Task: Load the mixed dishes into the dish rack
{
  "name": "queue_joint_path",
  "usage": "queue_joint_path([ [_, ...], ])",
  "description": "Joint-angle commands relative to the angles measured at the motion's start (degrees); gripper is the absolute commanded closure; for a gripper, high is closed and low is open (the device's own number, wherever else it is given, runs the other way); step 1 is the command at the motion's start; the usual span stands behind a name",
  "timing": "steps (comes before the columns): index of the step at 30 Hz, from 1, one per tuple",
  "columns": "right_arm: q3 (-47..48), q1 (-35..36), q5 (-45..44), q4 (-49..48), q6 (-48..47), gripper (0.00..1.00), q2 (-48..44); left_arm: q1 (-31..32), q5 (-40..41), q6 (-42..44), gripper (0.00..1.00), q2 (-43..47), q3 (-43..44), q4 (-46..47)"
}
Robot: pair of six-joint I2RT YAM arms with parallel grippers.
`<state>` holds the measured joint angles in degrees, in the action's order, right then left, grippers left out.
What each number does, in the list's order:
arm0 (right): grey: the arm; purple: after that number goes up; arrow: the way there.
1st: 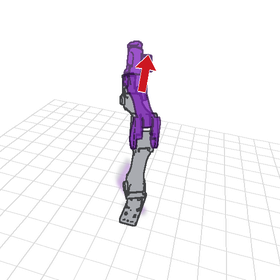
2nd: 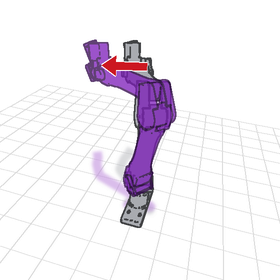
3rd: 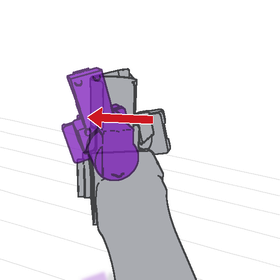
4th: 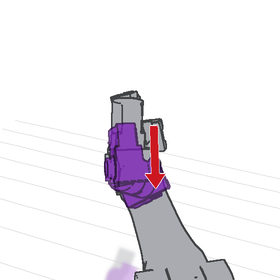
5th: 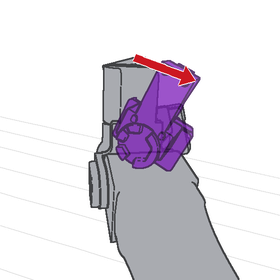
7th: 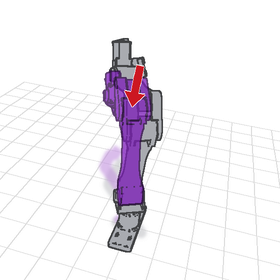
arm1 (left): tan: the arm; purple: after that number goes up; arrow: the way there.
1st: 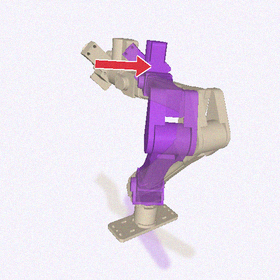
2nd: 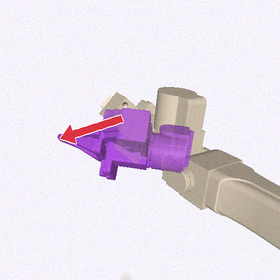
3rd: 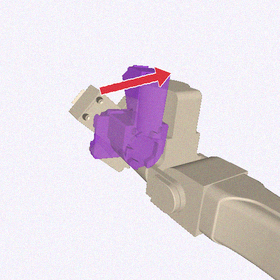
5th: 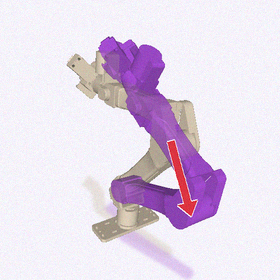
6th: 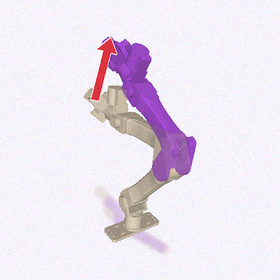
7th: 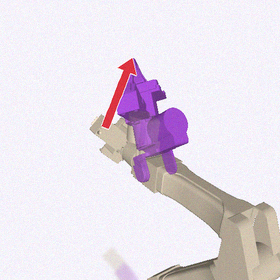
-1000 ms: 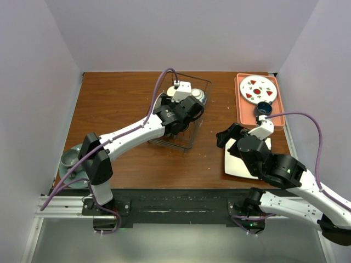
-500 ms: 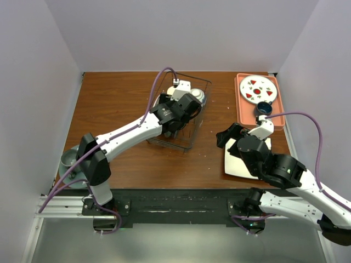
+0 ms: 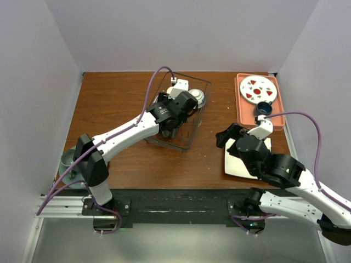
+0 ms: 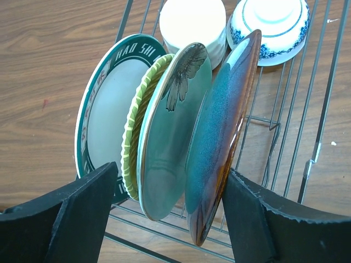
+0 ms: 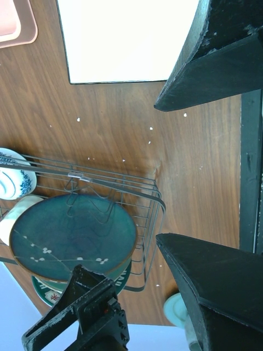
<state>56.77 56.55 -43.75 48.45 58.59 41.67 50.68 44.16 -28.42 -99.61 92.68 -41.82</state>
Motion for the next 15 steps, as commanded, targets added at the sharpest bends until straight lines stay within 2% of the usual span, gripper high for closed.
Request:
queue_joint_path([
  [1,-0.26,-0.22,-0.64,-1.07,1.18,0.03,0.08,-1.63,6.82,-0.84,0.2,2.67,4.16,-2.21],
  [5,-0.17,-0.22,-0.73,-1.07,1.18,0.03,0.08,-1.54,3.75,1.35,0.17,4.95,3.65,0.68],
  [15,-0.35,-0.22,-0.64,-0.9,1.27,0.03,0.08,-1.54,-9.78,7.42,0.15,10.05,-1.71,6.14],
])
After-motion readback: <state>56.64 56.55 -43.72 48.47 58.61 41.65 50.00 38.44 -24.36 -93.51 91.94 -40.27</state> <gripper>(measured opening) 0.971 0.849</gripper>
